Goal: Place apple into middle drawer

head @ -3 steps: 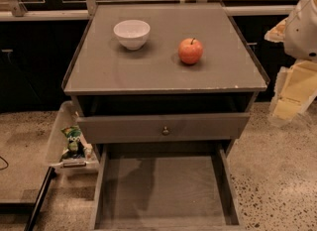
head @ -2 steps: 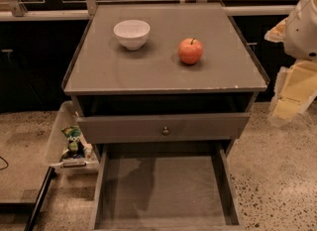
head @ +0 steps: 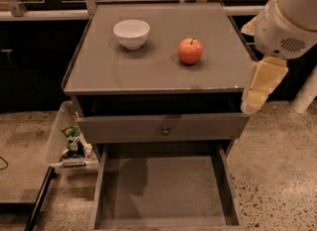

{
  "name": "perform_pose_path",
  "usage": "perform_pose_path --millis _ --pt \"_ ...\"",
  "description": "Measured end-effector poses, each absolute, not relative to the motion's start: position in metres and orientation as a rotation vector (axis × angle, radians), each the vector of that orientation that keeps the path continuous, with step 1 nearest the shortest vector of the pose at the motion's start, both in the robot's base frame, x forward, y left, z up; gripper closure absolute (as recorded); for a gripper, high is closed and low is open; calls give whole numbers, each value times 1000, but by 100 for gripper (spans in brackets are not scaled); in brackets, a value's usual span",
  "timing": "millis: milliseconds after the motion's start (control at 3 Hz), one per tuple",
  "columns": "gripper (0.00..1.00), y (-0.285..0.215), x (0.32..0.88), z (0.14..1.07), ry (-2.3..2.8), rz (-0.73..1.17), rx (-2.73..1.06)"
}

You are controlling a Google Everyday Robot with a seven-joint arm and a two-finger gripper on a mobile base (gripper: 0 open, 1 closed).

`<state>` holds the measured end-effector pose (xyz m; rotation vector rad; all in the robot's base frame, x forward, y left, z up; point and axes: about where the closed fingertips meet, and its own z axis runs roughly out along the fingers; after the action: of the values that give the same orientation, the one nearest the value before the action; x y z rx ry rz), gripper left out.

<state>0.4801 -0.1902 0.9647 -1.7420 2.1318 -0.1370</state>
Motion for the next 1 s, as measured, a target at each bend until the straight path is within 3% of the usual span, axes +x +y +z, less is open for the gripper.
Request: perform_pose_path --millis 333,1000 --pt "0 -180 517 951 2073 -139 -1738" --pt "0 -173 537 939 2059 -142 -1704"
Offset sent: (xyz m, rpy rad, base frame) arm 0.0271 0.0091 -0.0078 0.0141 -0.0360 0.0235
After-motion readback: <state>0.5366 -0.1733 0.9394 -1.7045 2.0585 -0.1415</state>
